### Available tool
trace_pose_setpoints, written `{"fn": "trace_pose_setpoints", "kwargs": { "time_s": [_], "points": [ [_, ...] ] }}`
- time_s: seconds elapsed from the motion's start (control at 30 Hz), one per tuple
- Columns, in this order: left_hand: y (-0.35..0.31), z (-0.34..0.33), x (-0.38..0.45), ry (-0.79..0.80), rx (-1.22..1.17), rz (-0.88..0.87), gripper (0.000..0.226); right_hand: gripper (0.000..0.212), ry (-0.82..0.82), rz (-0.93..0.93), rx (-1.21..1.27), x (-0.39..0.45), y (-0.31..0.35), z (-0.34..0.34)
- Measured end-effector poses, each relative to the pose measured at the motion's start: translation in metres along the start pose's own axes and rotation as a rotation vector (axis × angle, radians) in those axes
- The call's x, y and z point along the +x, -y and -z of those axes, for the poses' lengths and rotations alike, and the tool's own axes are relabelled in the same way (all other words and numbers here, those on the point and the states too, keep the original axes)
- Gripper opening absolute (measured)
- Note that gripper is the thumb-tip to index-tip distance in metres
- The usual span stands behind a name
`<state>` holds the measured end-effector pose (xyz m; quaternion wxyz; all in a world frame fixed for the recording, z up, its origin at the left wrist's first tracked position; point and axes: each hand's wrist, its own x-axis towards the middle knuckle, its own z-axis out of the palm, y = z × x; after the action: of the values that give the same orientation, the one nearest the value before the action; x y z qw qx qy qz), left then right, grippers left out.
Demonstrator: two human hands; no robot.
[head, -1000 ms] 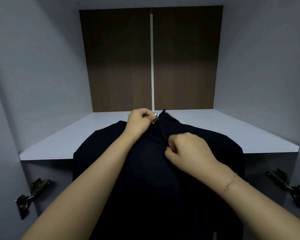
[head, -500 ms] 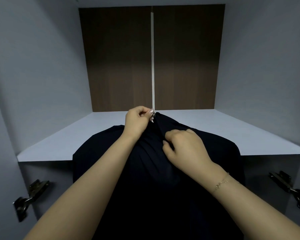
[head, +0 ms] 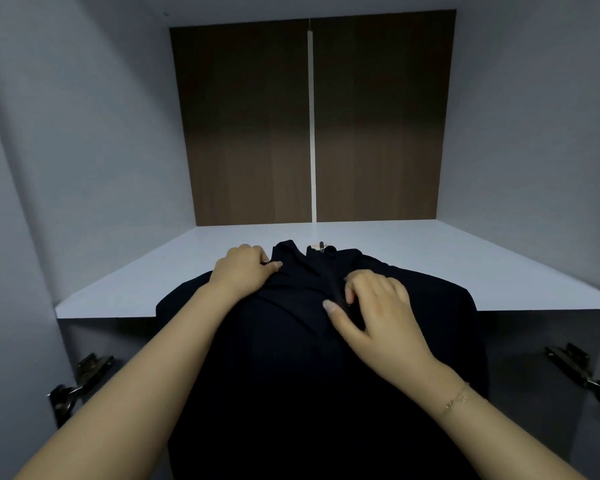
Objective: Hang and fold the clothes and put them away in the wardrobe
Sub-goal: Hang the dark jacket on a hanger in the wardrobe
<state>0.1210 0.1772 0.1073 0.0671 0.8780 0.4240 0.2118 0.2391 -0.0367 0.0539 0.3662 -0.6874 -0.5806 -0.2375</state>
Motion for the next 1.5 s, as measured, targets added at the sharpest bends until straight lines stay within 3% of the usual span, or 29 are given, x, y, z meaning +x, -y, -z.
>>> {"fn": "trace_pose_setpoints", "kwargs": {
  "time_s": [0.1, 0.17, 0.27, 0.33, 0.43, 0.57, 0.73, 0.87, 1.03, 1.27, 1.37, 1.43, 1.5],
  "points": [
    [0.002, 0.007, -0.011, -0.046, -0.101, -0.076, 0.035, 0.015, -0.115, -0.048, 0.285, 0.004, -0.007, 0.008],
    [0.004, 0.013, -0.021, -0.170, -0.108, -0.137, 0.035, 0.025, -0.206, -0.109, 0.324, 0.009, -0.014, 0.016],
    [0.003, 0.025, -0.042, -0.372, -0.263, -0.235, 0.026, 0.047, -0.174, -0.181, 0.239, 0.015, -0.022, 0.030],
    [-0.001, 0.033, -0.057, -0.409, -0.359, -0.307, 0.025, 0.049, -0.172, -0.148, 0.029, 0.018, -0.023, 0.038],
    [-0.008, 0.040, -0.079, -0.393, -0.414, -0.415, 0.020, 0.048, -0.145, -0.088, -0.065, 0.023, -0.012, 0.052],
    [-0.013, 0.040, -0.102, -0.370, -0.457, -0.507, 0.015, 0.039, 0.048, -0.071, -0.020, 0.018, -0.005, 0.063],
    [-0.003, 0.027, -0.128, -0.166, -0.675, -0.488, 0.012, 0.039, 0.101, -0.082, 0.072, -0.019, -0.006, 0.074],
    [0.005, 0.008, -0.148, 0.003, -0.640, -0.563, 0.013, 0.042, 0.087, -0.104, 0.082, -0.054, -0.002, 0.073],
    [0.041, -0.030, -0.169, 0.035, -0.697, -0.444, 0.032, 0.031, 0.049, -0.241, 0.069, -0.096, -0.012, 0.084],
    [0.061, -0.113, -0.207, -0.110, -0.855, -0.107, 0.018, 0.030, 0.059, -0.413, -0.016, -0.155, -0.015, 0.094],
    [0.053, -0.142, -0.229, -0.236, -0.789, -0.062, 0.036, 0.028, 0.061, -0.437, -0.003, -0.171, -0.008, 0.094],
    [0.043, -0.153, -0.243, -0.107, -0.929, -0.046, 0.028, 0.029, 0.068, -0.436, 0.037, -0.178, -0.005, 0.095],
    [0.036, -0.163, -0.253, -0.003, -0.998, -0.054, 0.003, 0.029, 0.082, -0.439, 0.075, -0.181, -0.002, 0.095]
  ]
}}
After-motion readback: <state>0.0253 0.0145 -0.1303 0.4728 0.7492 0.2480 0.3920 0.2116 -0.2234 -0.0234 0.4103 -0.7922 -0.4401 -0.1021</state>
